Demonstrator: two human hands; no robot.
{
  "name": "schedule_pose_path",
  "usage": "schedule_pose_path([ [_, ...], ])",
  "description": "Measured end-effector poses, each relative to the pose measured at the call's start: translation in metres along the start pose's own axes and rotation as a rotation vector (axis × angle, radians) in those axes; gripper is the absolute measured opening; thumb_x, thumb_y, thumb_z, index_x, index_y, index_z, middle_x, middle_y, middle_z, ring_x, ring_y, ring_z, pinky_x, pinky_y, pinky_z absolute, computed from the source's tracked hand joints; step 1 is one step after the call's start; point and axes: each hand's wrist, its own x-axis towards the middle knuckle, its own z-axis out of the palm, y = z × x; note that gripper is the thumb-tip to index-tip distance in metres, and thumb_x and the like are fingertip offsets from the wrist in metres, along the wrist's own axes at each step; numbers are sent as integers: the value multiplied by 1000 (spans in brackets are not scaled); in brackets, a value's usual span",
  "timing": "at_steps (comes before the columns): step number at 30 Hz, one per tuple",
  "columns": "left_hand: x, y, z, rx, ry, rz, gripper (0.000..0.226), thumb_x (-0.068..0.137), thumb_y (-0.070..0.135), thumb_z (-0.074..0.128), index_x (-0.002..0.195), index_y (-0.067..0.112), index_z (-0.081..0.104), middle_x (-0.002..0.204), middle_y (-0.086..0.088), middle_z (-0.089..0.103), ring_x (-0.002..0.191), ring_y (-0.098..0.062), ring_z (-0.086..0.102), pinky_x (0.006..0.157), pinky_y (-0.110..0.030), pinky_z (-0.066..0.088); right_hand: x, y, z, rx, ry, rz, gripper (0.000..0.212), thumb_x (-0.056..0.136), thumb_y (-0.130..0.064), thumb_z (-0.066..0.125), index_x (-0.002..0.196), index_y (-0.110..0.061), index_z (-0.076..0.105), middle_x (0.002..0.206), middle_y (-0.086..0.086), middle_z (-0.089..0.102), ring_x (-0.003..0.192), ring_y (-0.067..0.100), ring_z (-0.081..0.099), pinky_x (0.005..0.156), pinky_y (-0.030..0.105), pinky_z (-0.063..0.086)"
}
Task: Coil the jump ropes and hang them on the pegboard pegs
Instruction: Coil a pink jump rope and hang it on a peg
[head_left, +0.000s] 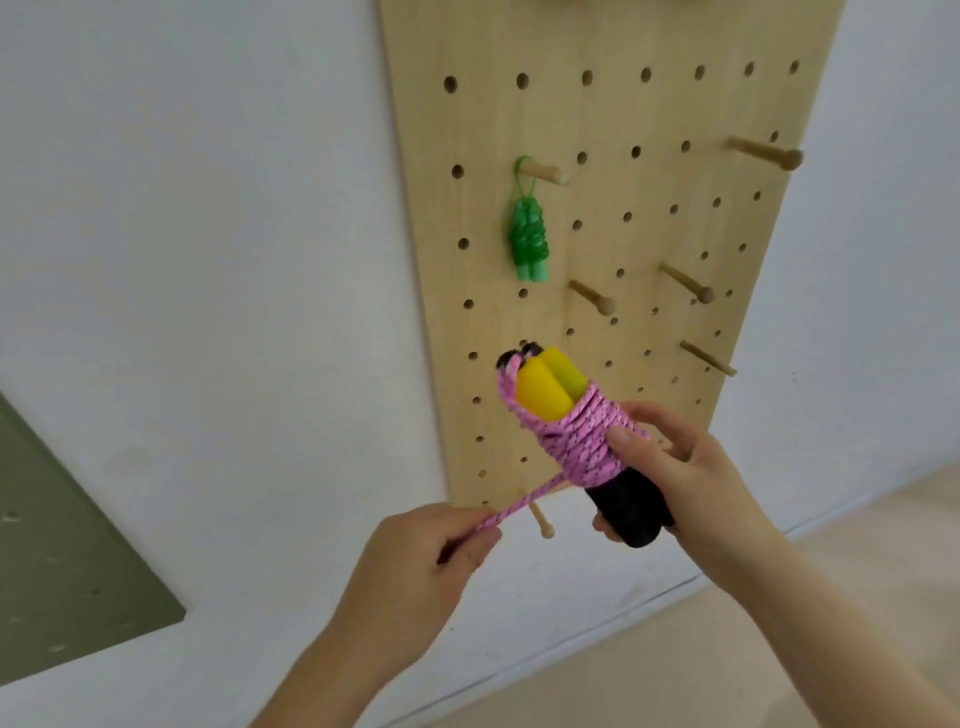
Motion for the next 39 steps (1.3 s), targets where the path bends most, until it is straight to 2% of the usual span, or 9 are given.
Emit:
schedule_pose_path([
  [4,1,35,10,600,-20,420,29,90,39,46,72,26,65,54,12,42,43,-10,43,38,-22,22,-1,13,-5,-231,164,-61,20,81,-33,74,97,-22,72,70,7,73,56,31,69,56,47,59],
  [8,21,59,23,831,-18,635,19,79,30,72,65,22,62,56,7,48,46,-13,46,40,-23,17,1,27,-26,-589,153,-194,9,80,-43,72,86,-39,67,63,-10,68,56,10,62,55,34,54],
  [12,63,71,26,637,-140,473,34,89,47,45,77,28,70,69,11,62,61,-13,60,43,-28,46,2,20,-71,-852,78,-252,35,75,-61,62,101,-36,63,61,-7,60,56,13,55,53,33,48],
  [17,109,122,53,424,-217,212,41,78,57,64,116,43,60,80,16,62,72,-3,54,66,-25,44,-2,3,-123,-1308,-67,-372,55,77,-73,30,119,-40,41,78,-8,60,70,15,58,63,31,49],
  [19,126,139,74,674,-337,268,56,83,62,53,135,42,43,103,14,62,91,-8,56,71,-28,42,0,-2,-147,-1439,-134,-433,53,81,-73,25,122,-42,36,87,-10,61,74,14,58,63,28,47],
  [24,150,166,122,1012,-517,399,53,88,65,32,120,25,49,109,8,57,95,-15,58,71,-31,45,22,-18,-198,-1494,-313,-424,42,88,-68,40,120,-40,43,94,-14,64,83,9,58,70,29,50],
  [34,181,143,143,113,-709,30,42,81,58,58,101,22,67,88,-1,69,80,-19,62,71,-48,52,90,-36,-230,-1069,-779,-236,33,83,-54,66,114,-42,63,99,-24,66,93,-4,58,81,21,47],
  [37,182,135,144,175,-637,31,38,82,56,62,96,21,69,81,-1,68,74,-18,60,68,-47,51,89,-24,-217,-1443,-615,-277,84,63,-91,37,133,-45,42,137,-21,43,137,6,24,111,41,26],
  [39,183,132,143,145,-589,12,38,79,60,62,89,23,69,74,-1,67,70,-20,60,65,-47,50,84,-7,-198,-1540,-457,-403,93,59,-97,18,127,-40,43,134,-16,44,137,10,27,114,43,18],
])
